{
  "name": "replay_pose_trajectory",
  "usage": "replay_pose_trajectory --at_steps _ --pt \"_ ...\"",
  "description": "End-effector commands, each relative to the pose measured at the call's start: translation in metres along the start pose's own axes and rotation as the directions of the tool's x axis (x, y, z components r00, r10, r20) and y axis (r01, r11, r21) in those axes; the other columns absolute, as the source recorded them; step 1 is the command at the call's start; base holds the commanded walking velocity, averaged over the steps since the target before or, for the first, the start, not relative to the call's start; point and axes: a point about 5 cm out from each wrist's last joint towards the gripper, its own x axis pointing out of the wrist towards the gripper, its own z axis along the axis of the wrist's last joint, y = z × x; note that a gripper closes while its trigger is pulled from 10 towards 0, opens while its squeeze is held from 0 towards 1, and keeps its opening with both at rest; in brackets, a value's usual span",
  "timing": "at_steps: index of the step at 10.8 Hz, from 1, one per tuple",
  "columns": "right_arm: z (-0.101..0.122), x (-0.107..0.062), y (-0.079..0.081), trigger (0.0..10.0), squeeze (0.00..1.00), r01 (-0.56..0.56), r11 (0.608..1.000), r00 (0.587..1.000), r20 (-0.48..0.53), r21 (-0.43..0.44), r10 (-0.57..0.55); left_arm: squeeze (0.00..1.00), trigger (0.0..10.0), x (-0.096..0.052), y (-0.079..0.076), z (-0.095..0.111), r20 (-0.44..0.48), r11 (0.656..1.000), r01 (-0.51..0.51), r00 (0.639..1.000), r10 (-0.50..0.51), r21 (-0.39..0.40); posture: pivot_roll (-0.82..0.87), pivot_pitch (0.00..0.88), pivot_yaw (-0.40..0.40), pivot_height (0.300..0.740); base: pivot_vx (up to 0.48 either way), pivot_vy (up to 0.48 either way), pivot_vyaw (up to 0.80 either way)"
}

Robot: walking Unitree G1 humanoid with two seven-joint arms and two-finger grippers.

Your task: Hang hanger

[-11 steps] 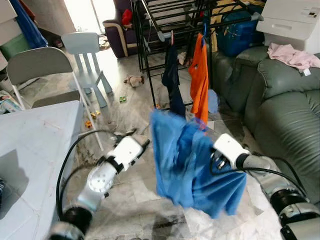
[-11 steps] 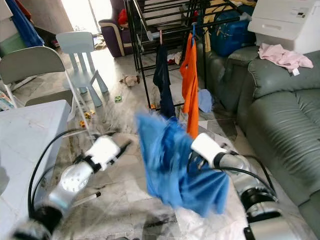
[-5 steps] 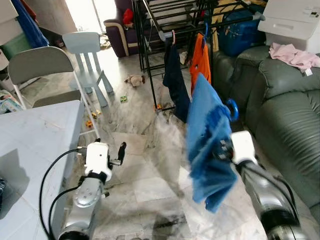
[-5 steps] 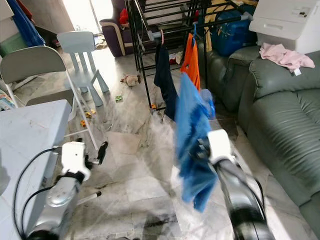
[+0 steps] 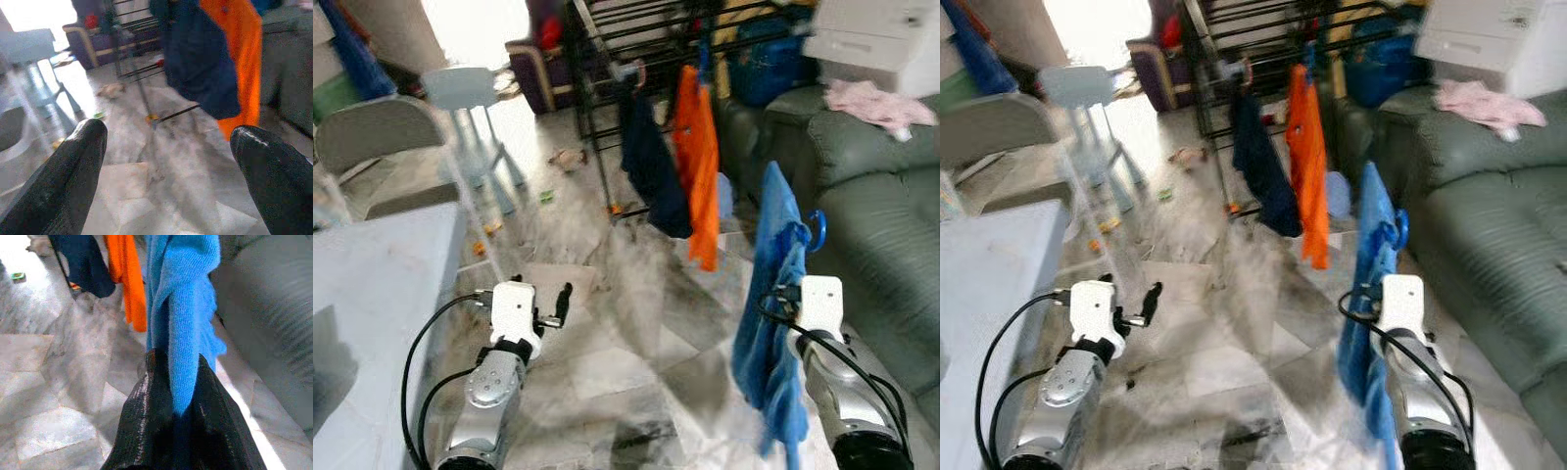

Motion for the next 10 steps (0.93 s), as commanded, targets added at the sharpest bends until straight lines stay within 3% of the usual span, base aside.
replay_pose_trajectory --at_steps 1,6,10 --pt "0.0121 0.0009 0.0047 10.0 0.0 -0.012 1.0 0.999 0.041 -0.004 0.012 0.0 10.0 -0.0006 0.0003 0.0015 0.0 1.0 0.005 1.0 -0.005 -0.003 -0.14 0.0 0.123 0.74 0.0 0.0 -0.8" --pt "0.0159 0.0012 0.0069 10.0 0.0 -0.01 1.0 1.0 0.024 0.022 0.009 0.0 10.0 0.0006 -0.0044 0.0024 -0.008 1.0 0.023 1.0 -0.023 -0.016 -0.14 0.0 0.119 0.74 0.283 0.0 -0.78" --pt "0.0145 0.0012 0.0063 10.0 0.0 -0.001 1.0 1.0 0.02 0.023 0.001 0.0 10.0 0.0023 -0.008 0.003 -0.009 0.999 0.037 0.999 -0.038 -0.019 -0.14 0.0 0.124 0.74 0.393 0.0 -0.12"
